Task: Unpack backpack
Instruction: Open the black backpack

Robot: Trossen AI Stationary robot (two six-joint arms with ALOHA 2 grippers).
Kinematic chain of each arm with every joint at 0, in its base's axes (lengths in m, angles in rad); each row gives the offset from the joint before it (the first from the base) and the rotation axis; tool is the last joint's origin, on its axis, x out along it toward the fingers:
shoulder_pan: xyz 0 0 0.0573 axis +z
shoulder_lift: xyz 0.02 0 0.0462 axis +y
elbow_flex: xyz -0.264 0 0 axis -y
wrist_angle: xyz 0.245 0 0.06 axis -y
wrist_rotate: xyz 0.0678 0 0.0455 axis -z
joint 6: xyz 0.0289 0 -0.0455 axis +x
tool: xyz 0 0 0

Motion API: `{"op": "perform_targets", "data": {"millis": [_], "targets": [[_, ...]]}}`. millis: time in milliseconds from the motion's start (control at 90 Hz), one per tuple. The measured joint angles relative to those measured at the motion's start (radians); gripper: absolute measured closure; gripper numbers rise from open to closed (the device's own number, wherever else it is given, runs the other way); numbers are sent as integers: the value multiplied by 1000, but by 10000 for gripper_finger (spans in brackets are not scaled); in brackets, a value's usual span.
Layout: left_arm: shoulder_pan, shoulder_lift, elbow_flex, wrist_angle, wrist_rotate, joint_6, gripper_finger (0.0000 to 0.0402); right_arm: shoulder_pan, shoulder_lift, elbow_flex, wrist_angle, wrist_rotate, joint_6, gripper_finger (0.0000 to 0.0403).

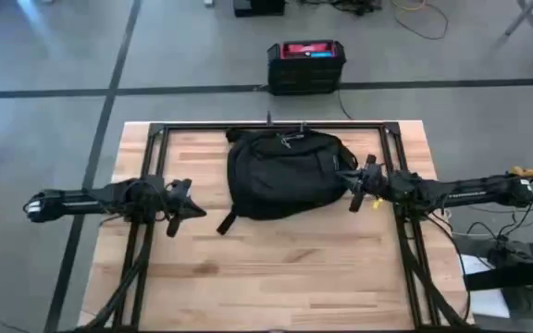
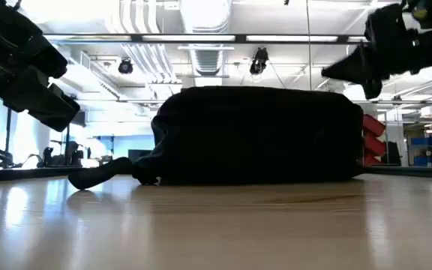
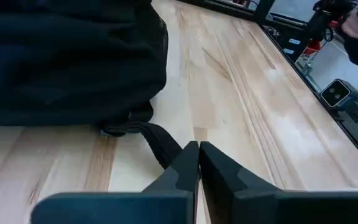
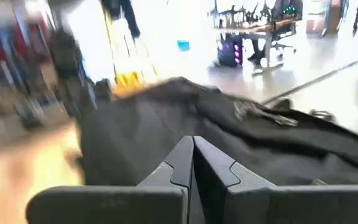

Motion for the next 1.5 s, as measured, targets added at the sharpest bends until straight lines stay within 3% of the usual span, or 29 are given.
{"op": "perform_targets", "data": {"millis": [100, 267, 344, 422, 522, 667, 789, 967, 1133, 1333, 1500], "targets": [[0, 0, 0, 0, 0, 0, 402, 1, 33, 0, 75, -82, 10, 403], [0, 1, 0, 0, 0, 0, 402, 1, 147, 7, 165, -365, -116, 403], [0, 2, 0, 0, 0, 0, 402, 8, 197, 56, 114, -392, -127, 403], [0, 4, 0, 0, 0, 0, 402, 18, 233, 146, -63, -391, -216, 398], [0, 4, 0, 1, 0, 0, 402, 29, 280, 312, -365, -380, -315, 370], [0, 4, 0, 1, 0, 0, 402, 29, 356, 530, -831, -341, -338, 301], [0, 6, 0, 0, 0, 0, 402, 29, 402, 636, -1085, -265, -369, 240], [0, 5, 0, 0, 0, 0, 402, 29, 441, 658, -1142, -251, -383, 175], [0, 6, 0, 1, 0, 0, 402, 29, 475, 632, -1182, -195, -322, 143], [0, 7, 0, 1, 0, 0, 402, 29, 561, 619, -1198, -89, -306, 132], [0, 7, 0, 1, 0, 0, 402, 29, 708, 572, -1043, 40, -202, 160]]}}
